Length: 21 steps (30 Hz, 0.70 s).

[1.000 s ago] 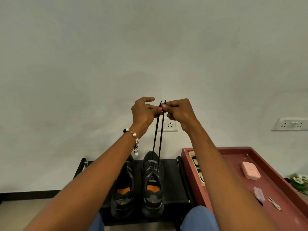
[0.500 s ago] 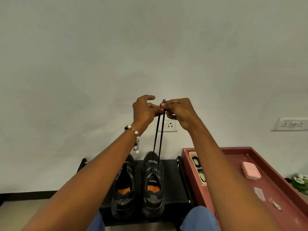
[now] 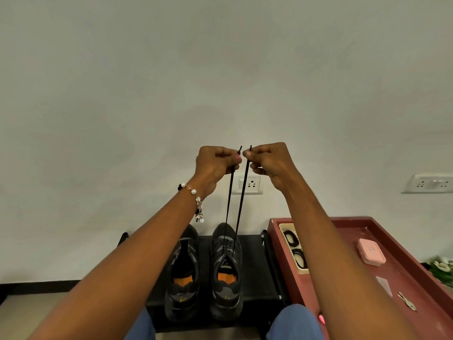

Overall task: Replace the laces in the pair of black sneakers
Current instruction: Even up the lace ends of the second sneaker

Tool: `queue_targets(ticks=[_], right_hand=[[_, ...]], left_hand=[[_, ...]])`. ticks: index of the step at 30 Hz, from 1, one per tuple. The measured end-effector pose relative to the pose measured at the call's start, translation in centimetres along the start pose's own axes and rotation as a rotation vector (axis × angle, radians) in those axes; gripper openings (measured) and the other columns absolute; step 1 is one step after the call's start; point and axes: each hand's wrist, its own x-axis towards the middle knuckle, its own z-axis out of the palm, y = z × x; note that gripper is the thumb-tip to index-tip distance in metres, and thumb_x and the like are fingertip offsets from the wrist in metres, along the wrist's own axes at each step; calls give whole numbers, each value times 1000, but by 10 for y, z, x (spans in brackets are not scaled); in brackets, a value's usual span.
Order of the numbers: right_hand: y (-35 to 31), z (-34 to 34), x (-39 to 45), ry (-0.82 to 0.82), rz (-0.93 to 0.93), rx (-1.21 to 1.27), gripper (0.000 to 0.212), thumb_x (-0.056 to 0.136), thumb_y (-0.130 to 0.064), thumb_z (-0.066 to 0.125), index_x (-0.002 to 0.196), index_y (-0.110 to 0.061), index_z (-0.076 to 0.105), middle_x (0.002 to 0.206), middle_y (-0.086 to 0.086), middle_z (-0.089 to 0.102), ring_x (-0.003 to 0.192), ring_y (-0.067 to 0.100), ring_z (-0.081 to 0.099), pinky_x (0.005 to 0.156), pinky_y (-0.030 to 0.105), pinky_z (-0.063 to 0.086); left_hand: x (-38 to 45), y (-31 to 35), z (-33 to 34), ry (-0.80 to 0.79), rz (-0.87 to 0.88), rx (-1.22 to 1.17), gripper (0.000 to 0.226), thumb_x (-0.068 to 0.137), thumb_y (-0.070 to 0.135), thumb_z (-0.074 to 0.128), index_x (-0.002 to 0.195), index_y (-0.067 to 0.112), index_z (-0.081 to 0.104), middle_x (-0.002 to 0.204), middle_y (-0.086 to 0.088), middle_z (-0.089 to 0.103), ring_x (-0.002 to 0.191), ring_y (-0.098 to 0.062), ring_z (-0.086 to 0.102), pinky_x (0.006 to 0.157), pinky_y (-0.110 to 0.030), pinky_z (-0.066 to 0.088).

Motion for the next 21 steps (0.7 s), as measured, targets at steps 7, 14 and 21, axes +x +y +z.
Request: queue_targets(ticks=[7, 14, 21], right_hand=[[-13, -1, 2, -41, -63, -231, 10, 87, -4, 65, 84, -6, 74, 81, 3, 70, 63, 11, 57, 59, 26, 48], [-5, 0, 0, -11, 11, 109, 19, 96, -17, 59, 98, -3, 72, 85, 10, 69, 72, 21, 64, 67, 31, 57], [5, 7, -2, 93, -213, -101, 3, 82, -3, 74, 85, -3, 75, 76, 9, 71, 60, 17, 67, 64, 27, 60]], left_hand=[[5, 5, 0, -197, -8, 98, 9, 86, 0, 68, 93, -4, 70, 89, -18, 70, 68, -20, 64, 75, -34, 60], [8, 7, 2, -118, 18, 170, 6, 80, 6, 76, 85, 4, 75, 83, -14, 74, 69, -19, 67, 74, -32, 59], [5, 6, 1, -70, -46, 94, 16, 74, 5, 81, 89, 2, 75, 81, -13, 73, 69, -20, 69, 71, -32, 61]])
